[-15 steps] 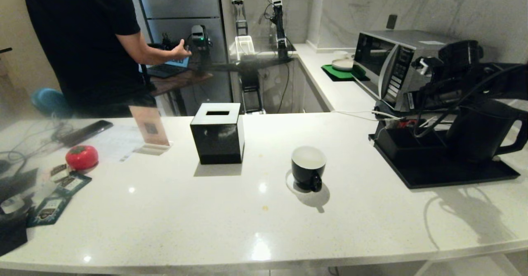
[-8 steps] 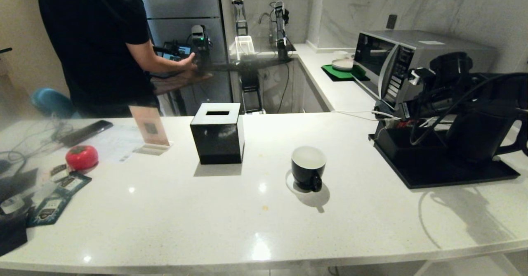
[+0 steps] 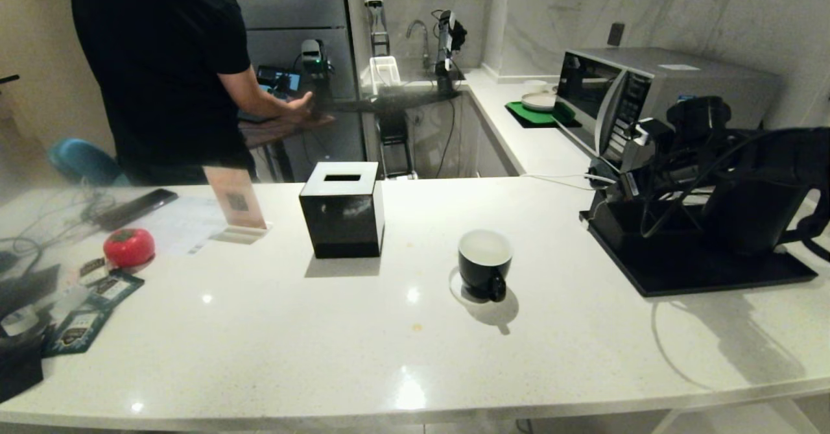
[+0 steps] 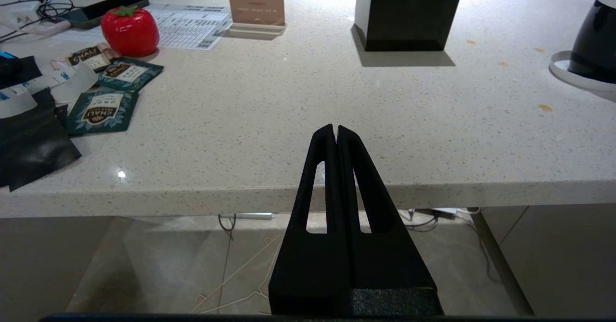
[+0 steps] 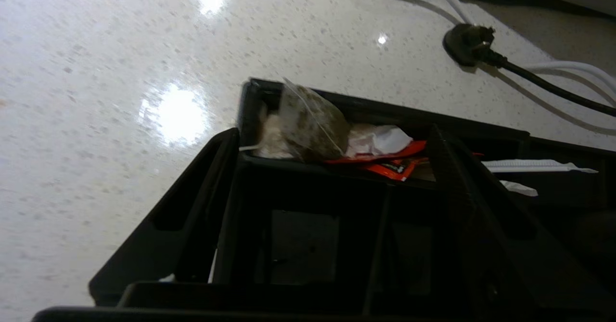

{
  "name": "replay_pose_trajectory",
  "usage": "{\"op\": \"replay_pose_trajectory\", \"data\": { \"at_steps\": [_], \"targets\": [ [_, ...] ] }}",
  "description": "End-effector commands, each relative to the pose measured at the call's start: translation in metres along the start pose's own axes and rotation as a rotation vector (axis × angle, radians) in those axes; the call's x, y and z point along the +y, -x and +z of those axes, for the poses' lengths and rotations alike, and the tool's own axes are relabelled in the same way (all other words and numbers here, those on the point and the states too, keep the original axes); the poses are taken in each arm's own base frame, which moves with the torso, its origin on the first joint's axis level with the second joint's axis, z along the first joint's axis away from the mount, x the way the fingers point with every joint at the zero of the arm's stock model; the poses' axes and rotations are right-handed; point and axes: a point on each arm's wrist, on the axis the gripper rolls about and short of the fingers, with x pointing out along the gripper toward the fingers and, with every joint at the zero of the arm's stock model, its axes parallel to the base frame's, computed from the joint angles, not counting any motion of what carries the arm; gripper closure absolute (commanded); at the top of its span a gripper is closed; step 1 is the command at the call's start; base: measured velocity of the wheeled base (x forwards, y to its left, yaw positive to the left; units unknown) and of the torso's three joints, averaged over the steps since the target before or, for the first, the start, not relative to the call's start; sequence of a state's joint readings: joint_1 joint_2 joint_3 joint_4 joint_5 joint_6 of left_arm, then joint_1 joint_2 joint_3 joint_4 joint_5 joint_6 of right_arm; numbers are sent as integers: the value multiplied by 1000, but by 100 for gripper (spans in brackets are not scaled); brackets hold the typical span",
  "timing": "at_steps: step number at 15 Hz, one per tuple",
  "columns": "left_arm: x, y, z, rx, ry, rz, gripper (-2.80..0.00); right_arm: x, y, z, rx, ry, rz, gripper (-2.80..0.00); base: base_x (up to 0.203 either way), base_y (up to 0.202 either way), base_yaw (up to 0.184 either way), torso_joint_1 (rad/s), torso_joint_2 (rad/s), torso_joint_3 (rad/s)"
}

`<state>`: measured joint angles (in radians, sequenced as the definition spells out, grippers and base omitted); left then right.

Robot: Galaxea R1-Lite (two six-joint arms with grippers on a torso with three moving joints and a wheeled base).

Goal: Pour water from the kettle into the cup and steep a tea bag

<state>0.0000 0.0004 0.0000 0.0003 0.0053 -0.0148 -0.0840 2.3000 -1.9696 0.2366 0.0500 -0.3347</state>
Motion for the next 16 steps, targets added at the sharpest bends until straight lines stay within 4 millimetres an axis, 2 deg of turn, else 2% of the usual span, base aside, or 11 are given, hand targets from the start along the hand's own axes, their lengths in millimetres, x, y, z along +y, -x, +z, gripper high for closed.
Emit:
{"op": "replay_pose_trajectory", "data": {
  "at_steps": [1,6,16],
  "targets": [
    [0,0,0,-1,0,1,0,-3,-5,-5,13,8,-3,-280,0,0,0,0,0,0],
    [0,0,0,-1,0,1,0,-8,-15,-11,-2,8,-18,-280,0,0,0,0,0,0],
    [0,0,0,-1,0,1,0,-6,-21,-10,-30,13,-24,-280,0,0,0,0,0,0]
  ]
}}
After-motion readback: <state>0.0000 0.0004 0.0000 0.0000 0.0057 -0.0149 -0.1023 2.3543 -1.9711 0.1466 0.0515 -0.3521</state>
